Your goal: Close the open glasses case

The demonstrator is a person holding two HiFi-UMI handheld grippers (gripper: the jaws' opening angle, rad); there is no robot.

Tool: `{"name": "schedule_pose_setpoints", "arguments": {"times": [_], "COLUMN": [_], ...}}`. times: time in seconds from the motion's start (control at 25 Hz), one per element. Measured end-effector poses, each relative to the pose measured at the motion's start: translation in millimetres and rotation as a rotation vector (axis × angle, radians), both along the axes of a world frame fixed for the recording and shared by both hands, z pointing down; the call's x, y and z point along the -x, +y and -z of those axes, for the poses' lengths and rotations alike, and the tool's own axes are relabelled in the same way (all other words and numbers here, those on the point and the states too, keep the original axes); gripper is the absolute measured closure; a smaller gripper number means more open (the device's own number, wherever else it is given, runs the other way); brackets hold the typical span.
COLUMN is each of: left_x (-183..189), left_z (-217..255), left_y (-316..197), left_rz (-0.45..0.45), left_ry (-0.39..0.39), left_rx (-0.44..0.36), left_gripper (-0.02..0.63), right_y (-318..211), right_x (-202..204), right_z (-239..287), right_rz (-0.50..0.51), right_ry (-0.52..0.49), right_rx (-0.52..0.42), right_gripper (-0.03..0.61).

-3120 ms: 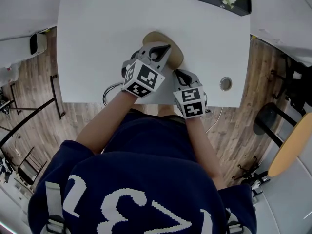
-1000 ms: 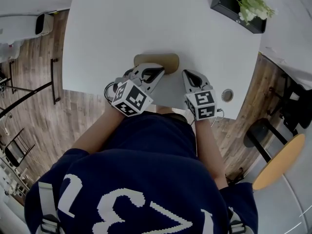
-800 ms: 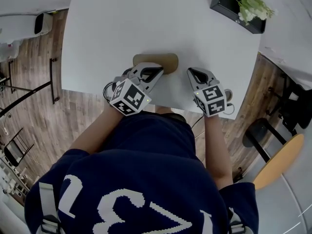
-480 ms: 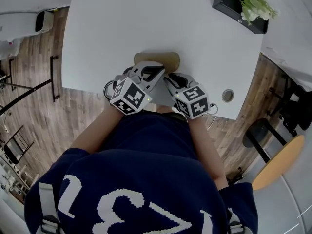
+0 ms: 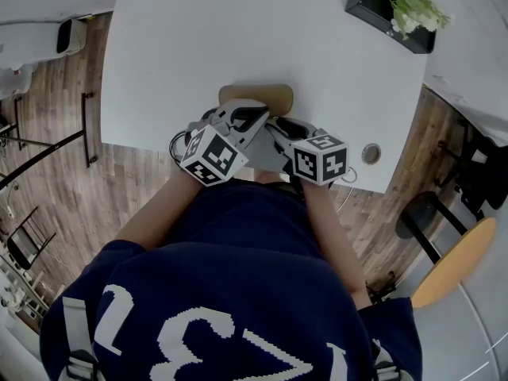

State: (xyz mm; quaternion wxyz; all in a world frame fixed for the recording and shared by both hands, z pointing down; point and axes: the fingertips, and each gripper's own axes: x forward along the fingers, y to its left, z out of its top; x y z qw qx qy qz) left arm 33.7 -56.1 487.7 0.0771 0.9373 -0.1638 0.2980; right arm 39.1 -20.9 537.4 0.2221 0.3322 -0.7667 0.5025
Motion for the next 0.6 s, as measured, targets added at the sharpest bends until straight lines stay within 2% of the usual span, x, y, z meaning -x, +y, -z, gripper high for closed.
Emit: {"name": "schedule_pose_setpoints", "arguments": {"times": [0.08, 0.12, 0.16, 0.28, 0.36, 0.48, 0.52, 0.6], "left_x": [0, 0, 0, 0, 1, 1, 0, 0], "left_z": [0, 0, 0, 1, 1, 0, 0, 0], "left_y": [0, 0, 0, 0, 0, 0, 0, 0], "left_rz": [-0.001, -0.001, -0.002, -0.007, -0.007, -0.010, -0.010, -0.010], "left_ry": [0.002, 0.003, 0.004, 0.007, 0.006, 0.007, 0.007, 0.007], "left_rx": [0.001, 0.002, 0.003, 0.004, 0.003, 0.003, 0.002, -0.002], "left_gripper": [0.601, 0.601, 0.601, 0.601, 0.601, 0.601, 0.601, 0.601], "right_y": [-1, -2, -3, -11, -16, -19, -21, -20], "right_x": [0, -2, -6, -14, -9, -12, -14, -16], "right_z": [1, 3, 5, 18, 23, 20, 19, 17], "right_rz": [-0.074, -0.090, -0.077, 0.095, 0.199, 0.246, 0.244, 0.240], "right_ry": [-0.070, -0.080, -0.047, 0.224, 0.361, 0.479, 0.495, 0.490], "right_rx": [0.045, 0.048, 0.018, -0.223, -0.331, -0.386, -0.397, -0.388], "right_gripper": [0.426, 0.425, 0.414, 0.418, 0.432, 0.494, 0.530, 0.548]}}
